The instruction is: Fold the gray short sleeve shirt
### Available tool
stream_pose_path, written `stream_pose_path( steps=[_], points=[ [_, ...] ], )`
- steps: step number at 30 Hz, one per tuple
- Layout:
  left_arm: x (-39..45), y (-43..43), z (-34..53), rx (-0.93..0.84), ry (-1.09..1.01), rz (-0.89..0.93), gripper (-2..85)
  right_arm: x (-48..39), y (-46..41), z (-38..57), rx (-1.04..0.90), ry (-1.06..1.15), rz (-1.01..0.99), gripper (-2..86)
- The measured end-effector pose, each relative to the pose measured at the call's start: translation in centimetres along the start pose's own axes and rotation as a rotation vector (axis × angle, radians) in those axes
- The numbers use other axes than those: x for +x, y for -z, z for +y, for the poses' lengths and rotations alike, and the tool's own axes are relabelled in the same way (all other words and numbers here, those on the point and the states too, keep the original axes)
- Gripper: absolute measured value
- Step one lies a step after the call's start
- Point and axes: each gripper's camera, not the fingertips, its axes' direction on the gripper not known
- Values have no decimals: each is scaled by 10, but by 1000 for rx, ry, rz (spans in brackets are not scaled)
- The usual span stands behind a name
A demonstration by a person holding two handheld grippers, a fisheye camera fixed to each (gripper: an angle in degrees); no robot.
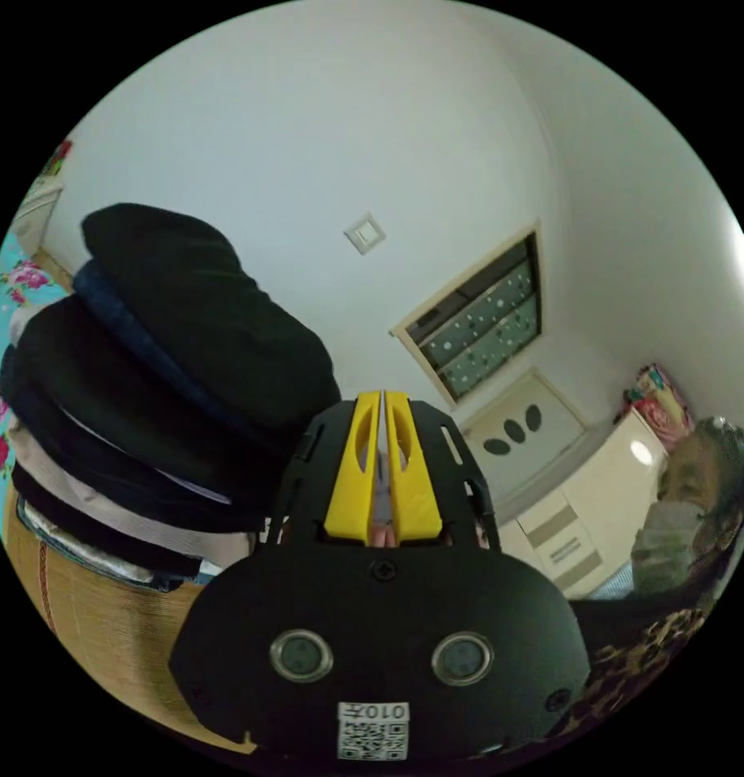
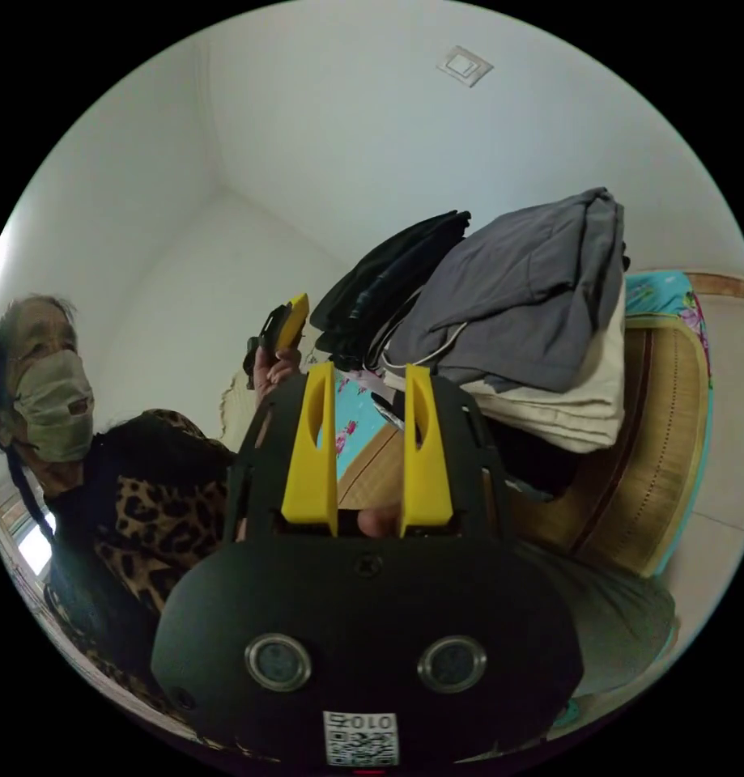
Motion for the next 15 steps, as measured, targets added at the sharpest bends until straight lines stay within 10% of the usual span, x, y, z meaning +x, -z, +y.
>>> stream_pose_path(
  steps=[7, 15],
  points=[
    [-23, 47, 5, 219, 210, -100, -1, 35, 15, 9, 105, -72, -59, 132],
    [33, -54, 6, -214, -89, -3, -1, 56, 14, 26, 146, -176, 13, 148]
  ],
)
